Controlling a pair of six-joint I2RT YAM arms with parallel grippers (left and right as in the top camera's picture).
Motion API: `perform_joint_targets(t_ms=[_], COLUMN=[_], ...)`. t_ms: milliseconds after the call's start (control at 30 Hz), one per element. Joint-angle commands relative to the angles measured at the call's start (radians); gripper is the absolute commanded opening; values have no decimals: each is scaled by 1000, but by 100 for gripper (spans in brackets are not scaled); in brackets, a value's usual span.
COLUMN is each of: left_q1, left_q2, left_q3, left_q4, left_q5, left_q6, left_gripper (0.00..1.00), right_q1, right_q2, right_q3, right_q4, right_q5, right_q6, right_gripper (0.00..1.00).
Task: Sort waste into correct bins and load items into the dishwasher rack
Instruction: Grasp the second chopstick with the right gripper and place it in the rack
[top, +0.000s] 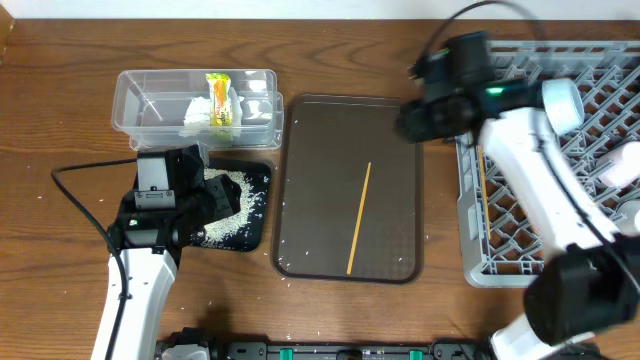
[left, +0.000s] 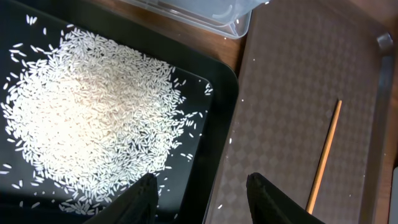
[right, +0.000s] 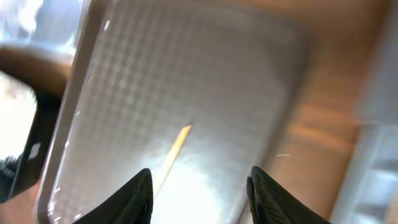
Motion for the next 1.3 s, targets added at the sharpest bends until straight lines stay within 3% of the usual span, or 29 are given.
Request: perform_joint_targets(t_ms=[0,167,400,600,700,1067,1267], left_q1=[-4,-4,-4,-4,-4,-4,-4], left_q2=[4,4,4,4,4,4,4], left_q3=[16,16,16,16,16,16,16], left_q4=[-5,-6,-6,-6,-6,-6,-6], left_q5=[-13,-13,-13,-13,-13,-13,-13], left_q6=[-1,-1,-1,-1,-1,-1,-1], left_gripper=[49,50,50,50,49,50,50], right_q1=[74,171,235,230,197,-41,-208], right_q2=[93,235,366,372,358,122,37], right_q3=[-42,-49,-49,-46,-26,202,256], right_q4=[-3,-29,-29,-23,-24,-138,-149], right_q5=[-13,41,53,166,185,187,232], right_q6=[120,252,298,338,322,-3,-97], right_gripper=[47,45,37,2,1,1,1])
